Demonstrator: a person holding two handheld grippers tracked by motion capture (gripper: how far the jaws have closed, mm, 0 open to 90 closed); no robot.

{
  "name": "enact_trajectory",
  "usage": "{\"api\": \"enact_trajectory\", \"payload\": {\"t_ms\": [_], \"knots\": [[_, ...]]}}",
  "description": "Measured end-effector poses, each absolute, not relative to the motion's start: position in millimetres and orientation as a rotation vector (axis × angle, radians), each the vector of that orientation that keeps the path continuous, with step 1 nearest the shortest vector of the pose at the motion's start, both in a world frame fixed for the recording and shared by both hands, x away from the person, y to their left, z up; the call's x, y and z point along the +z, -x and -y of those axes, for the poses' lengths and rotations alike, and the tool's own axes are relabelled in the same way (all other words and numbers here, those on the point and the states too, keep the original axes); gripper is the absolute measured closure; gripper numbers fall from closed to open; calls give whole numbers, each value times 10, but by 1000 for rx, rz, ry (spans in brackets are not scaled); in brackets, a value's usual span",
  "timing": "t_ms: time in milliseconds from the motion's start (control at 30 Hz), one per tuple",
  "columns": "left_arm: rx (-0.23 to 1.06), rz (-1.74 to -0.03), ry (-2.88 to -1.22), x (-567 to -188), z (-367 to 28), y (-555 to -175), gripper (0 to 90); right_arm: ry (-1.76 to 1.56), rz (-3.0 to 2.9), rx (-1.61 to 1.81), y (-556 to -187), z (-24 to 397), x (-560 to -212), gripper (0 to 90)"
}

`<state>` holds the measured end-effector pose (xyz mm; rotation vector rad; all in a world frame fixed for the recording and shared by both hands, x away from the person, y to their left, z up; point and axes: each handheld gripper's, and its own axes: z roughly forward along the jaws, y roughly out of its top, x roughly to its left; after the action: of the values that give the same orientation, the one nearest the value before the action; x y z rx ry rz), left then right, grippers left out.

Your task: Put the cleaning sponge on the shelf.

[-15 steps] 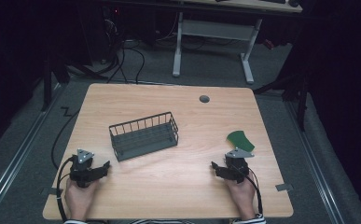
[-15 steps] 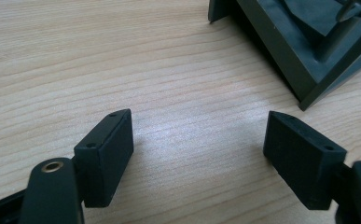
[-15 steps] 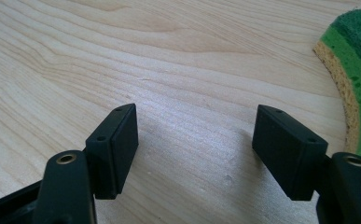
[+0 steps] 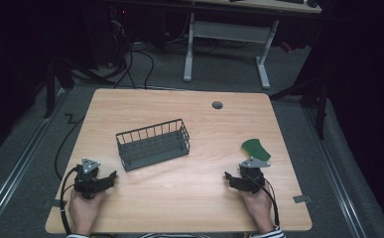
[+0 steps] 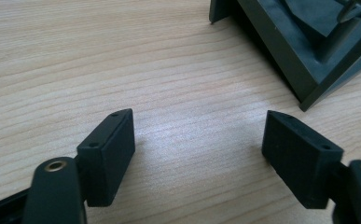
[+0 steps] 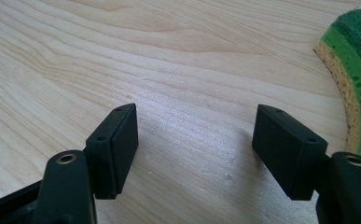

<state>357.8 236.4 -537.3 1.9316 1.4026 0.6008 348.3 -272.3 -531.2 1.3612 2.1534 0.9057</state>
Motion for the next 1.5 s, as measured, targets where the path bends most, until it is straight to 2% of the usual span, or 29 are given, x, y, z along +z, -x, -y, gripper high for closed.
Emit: {"api": "enact_trajectory", "payload": {"t_ms": [733,1000,1300,1500], "knots": [[548,-1410,-1890,-5361,-2406,-3500,288,-1407,-2139,913,-3506,2798,-5286,357],[499,-1363,-1883,-5265,-2359,-3342,288,-1423,-2188,976,-3459,2914,-5016,381],[472,-1320,-1912,-5161,-2199,-3307,276,-1397,-2214,1048,-3701,2808,-4847,470],[445,-1331,-1925,-5067,-2127,-3363,345,-1345,-2274,1123,-3875,2568,-4683,501]]}}
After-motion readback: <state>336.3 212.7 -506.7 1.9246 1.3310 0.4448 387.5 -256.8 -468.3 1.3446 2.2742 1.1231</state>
